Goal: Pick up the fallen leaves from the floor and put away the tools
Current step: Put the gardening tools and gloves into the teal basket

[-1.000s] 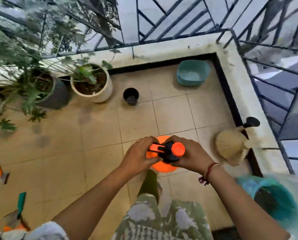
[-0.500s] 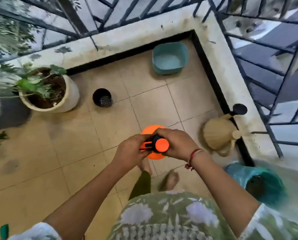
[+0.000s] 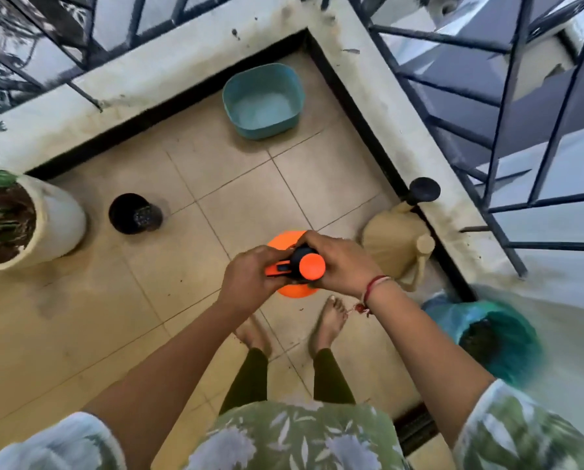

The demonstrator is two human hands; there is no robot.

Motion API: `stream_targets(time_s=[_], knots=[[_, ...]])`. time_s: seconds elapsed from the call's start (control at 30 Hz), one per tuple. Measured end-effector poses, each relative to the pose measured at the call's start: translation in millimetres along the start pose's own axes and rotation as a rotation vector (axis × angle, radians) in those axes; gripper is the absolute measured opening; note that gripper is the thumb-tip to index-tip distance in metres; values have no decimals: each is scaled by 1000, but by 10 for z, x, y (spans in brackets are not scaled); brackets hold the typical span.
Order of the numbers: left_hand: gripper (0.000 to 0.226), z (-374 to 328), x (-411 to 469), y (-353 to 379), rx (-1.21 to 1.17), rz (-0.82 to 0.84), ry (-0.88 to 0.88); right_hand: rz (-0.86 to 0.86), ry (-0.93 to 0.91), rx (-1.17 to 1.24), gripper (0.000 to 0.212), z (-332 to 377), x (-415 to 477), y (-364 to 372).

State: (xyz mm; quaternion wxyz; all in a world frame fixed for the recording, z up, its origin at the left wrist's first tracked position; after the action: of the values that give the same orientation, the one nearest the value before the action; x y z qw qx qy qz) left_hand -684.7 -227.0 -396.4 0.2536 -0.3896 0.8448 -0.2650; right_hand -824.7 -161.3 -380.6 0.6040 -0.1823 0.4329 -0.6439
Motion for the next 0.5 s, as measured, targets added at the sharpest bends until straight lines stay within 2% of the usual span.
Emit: stream_targets(time_s=[0.1, 0.17, 0.23, 0.3, 0.4, 0.5], knots=[[64, -141, 290, 287, -22, -4, -61, -28, 32, -95, 51, -366, 151, -131], [62, -185, 517, 505, -51, -37, -128, -83, 99, -156, 62, -674, 256, -233], [58, -173, 756, 743, -83, -86, -204, -205, 193, -197, 75, -1015, 347, -374], [59, -132, 989, 989, -119, -141, -256, -360, 342, -147, 80, -1405, 409, -477], [62, -66, 1310, 1390, -143, -187, -286, -648, 514, 191, 66, -1987, 462, -494], [58, 33, 1573, 1785, -148, -186, -305, -905, 762, 678, 37, -2484, 463, -326]])
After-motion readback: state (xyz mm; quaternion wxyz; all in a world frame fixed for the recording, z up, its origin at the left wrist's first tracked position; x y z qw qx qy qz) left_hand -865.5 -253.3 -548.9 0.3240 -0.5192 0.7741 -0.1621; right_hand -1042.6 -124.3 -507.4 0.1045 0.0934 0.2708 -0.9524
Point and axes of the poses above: each hand's wrist, its own x-axis towards the middle knuckle, its own y-axis out of the palm, z = x × y, the point moved 6 cm from there along x, towards the middle knuckle, and after that the axes turned 15 degrees about -z, right-handed, at the moved point
